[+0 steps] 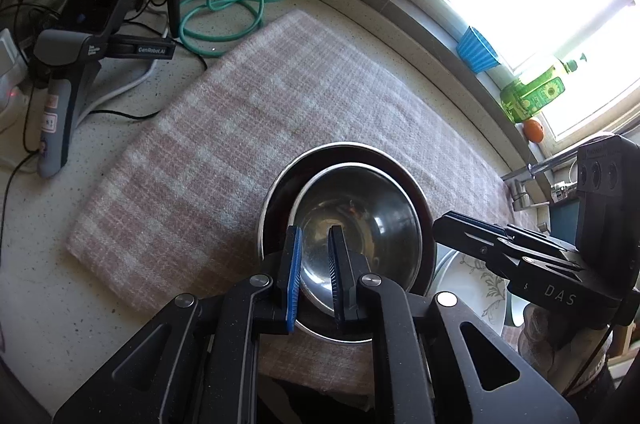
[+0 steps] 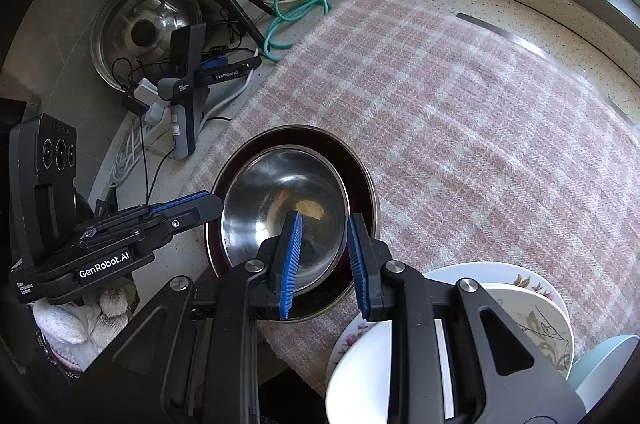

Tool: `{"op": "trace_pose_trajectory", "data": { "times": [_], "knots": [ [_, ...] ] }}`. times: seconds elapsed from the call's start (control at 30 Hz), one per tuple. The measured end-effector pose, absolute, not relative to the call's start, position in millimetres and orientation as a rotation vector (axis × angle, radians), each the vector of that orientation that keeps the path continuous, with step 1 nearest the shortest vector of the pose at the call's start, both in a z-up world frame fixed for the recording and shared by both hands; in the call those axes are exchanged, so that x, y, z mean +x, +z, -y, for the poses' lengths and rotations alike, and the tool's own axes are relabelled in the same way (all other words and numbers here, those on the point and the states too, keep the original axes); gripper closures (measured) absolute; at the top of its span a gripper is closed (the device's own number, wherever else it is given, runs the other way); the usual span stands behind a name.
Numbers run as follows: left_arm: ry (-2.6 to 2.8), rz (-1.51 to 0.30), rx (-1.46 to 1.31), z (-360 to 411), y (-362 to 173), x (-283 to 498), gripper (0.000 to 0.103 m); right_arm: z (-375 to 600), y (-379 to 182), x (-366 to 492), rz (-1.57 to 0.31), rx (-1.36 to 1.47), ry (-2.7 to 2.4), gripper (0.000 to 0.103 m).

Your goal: Organize plates and bowls

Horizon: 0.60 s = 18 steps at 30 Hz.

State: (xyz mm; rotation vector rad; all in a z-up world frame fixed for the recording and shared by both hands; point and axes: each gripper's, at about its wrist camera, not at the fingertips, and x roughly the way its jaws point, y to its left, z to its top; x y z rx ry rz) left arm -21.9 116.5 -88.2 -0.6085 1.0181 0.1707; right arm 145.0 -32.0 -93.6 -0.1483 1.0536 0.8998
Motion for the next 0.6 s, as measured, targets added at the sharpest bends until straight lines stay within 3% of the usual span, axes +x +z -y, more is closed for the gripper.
{"op": "trace_pose_trajectory", "data": {
  "times": [0.47,0.6],
  "knots": [
    [0.070,-0.933,-0.509,-70,-43,-10,0.091,99,-37,131,-0.910,-0.077,0.877,0.075],
    [0.005,-0.940,-0.497,-45,-41,-3,0.091,135,-30,130,-0.881,-0.053,0.827,0.064]
  ]
}}
